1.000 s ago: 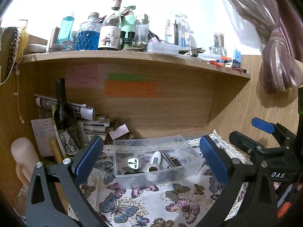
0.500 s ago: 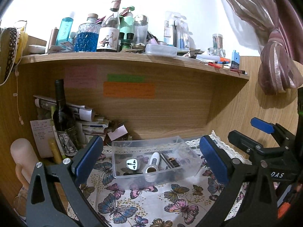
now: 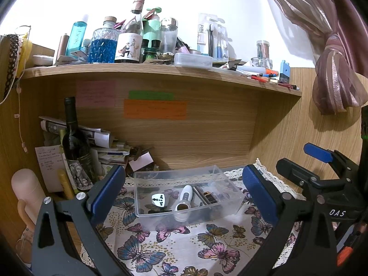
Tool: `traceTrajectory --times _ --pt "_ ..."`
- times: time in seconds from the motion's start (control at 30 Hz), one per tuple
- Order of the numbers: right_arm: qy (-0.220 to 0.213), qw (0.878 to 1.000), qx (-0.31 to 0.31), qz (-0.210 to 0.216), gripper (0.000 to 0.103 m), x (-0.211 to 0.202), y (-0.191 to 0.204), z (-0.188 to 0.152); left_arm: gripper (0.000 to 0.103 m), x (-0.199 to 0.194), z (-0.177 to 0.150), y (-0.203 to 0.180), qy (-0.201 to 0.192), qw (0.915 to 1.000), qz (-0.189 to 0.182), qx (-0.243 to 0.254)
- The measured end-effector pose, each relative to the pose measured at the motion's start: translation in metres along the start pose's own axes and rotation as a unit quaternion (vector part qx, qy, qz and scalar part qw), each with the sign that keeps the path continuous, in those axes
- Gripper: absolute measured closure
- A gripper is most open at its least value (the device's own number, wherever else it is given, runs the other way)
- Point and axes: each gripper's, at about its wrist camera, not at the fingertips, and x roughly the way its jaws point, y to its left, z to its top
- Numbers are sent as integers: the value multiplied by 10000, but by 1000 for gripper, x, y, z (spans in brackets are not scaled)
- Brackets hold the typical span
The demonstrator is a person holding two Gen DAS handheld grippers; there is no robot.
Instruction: Organize rigid objects
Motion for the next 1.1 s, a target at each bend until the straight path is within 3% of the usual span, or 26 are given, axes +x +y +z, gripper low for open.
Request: traceTrajectory --times 1.1 --pt "-40 10000 21 -53 0 -3 2 2 0 -1 2 -4 -14 10000 -1 -30"
